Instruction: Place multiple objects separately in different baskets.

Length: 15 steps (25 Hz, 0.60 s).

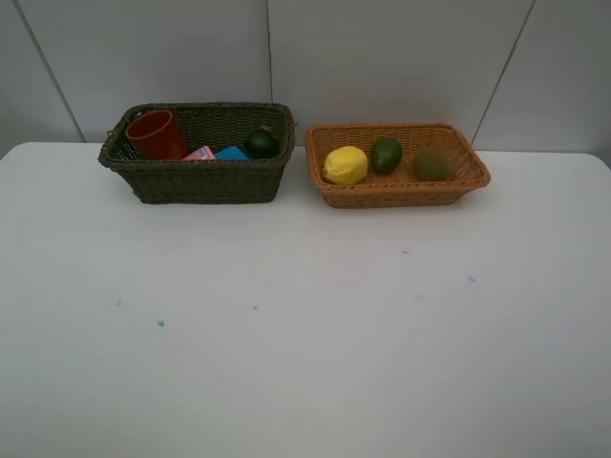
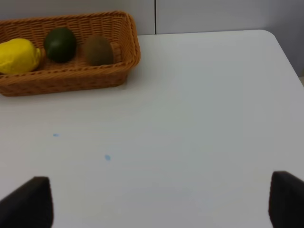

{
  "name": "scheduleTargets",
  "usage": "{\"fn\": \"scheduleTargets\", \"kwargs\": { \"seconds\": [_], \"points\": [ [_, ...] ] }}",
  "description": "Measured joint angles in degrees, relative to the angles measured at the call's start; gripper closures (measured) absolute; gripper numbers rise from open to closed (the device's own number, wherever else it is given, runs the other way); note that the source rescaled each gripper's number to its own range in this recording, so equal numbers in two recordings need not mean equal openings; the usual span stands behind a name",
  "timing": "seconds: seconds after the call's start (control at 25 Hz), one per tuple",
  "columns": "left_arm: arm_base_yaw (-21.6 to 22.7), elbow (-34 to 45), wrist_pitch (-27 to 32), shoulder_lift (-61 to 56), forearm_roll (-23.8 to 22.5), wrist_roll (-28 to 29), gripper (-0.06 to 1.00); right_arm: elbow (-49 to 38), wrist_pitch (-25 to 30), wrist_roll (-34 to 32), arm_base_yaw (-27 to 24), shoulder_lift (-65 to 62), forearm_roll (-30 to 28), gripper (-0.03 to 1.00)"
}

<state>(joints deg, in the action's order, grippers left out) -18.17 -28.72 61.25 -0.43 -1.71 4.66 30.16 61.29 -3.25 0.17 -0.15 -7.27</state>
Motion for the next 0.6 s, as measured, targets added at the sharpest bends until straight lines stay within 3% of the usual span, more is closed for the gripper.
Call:
{"fn": "scheduleTargets", "kwargs": {
  "seconds": [0.4, 0.6],
  "points": [
    [15.2, 0.0, 0.0, 0.0, 0.5, -0.6, -0.06, 0.0, 0.0, 0.0, 0.0, 0.0, 0.0, -0.03],
    [17.0, 0.0, 0.0, 0.0, 0.9, -0.9, -0.06, 0.0, 0.0, 0.0, 0.0, 0.0, 0.0, -0.03]
  ]
}}
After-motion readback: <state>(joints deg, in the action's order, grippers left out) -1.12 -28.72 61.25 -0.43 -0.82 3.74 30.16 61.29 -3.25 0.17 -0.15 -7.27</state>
